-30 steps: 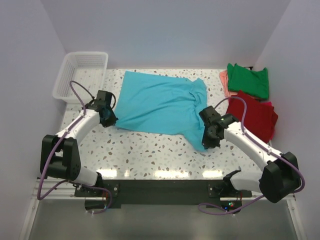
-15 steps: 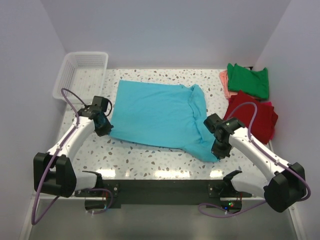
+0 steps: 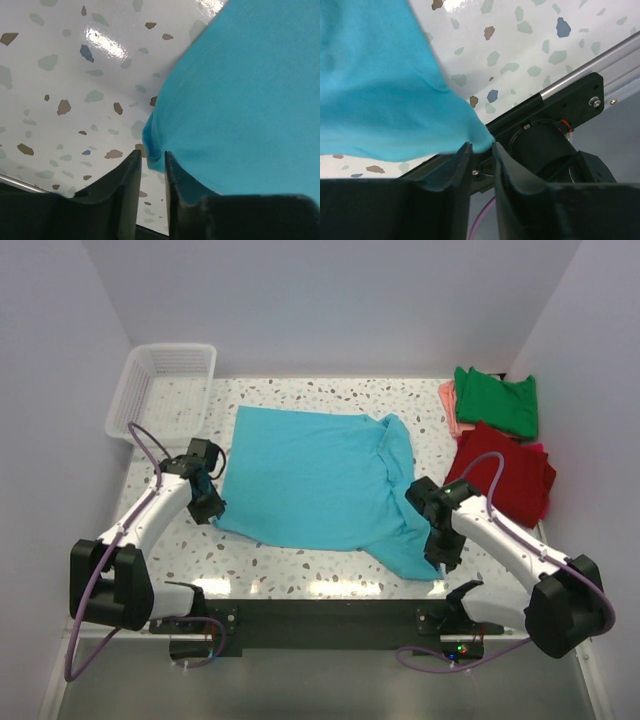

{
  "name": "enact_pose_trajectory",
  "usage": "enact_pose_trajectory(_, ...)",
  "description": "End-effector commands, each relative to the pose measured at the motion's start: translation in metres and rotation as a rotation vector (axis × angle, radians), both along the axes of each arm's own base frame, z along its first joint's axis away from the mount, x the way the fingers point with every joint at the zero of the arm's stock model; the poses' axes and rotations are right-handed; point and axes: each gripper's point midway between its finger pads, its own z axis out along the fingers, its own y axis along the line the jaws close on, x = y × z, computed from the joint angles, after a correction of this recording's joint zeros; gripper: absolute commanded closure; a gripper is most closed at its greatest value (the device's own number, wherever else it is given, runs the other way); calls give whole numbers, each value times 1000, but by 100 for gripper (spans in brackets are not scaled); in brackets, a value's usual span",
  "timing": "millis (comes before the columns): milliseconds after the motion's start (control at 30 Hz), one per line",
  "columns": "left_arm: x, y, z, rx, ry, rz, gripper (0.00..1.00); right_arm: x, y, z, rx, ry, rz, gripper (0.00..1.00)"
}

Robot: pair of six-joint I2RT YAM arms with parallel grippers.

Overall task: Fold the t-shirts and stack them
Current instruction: Flatten the tshirt out

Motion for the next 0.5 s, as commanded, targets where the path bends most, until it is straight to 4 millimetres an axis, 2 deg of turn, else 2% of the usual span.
enact_pose_trajectory(0, 0, 8, 7, 35, -3, 30, 64, 28, 0, 38, -9, -143, 13, 68)
enact_pose_trajectory(67, 4, 5, 12, 21, -22, 31, 59, 51, 1, 55, -23, -227, 41, 67)
enact_pose_trajectory(133, 10, 4, 17, 18, -47, 29, 57, 65, -1, 62, -64, -255, 59, 65)
enact_pose_trajectory(200, 19, 0, 20, -1, -74, 18, 57, 92, 6, 71, -69, -322, 109, 64)
enact_pose_trajectory(233, 33, -4, 22, -18, -122, -4, 58, 103, 13, 69, -51, -340, 135, 64)
enact_pose_trajectory(267, 40, -11, 21, -52, -140, -22, 58, 128, 25, 68, -31, -389, 173, 64)
enact_pose_trajectory(300, 50, -17, 21, -76, -166, -37, 59, 140, 36, 64, 0, -404, 198, 64)
enact_pose_trajectory(333, 68, -22, 25, -94, -227, -60, 59, 155, 46, 62, 23, -430, 221, 65)
enact_pose_trajectory(367, 76, -27, 19, -114, -224, -68, 59, 181, 61, 59, 43, -463, 262, 65)
enact_pose_trajectory(400, 90, -33, 25, -139, -258, -80, 59, 193, 71, 57, 67, -467, 283, 66)
enact_pose_trajectory(433, 104, -36, 28, -144, -289, -94, 60, 204, 78, 56, 70, -477, 302, 66)
enact_pose_trajectory(467, 112, -38, 21, -143, -273, -93, 60, 225, 90, 64, 85, -522, 338, 65)
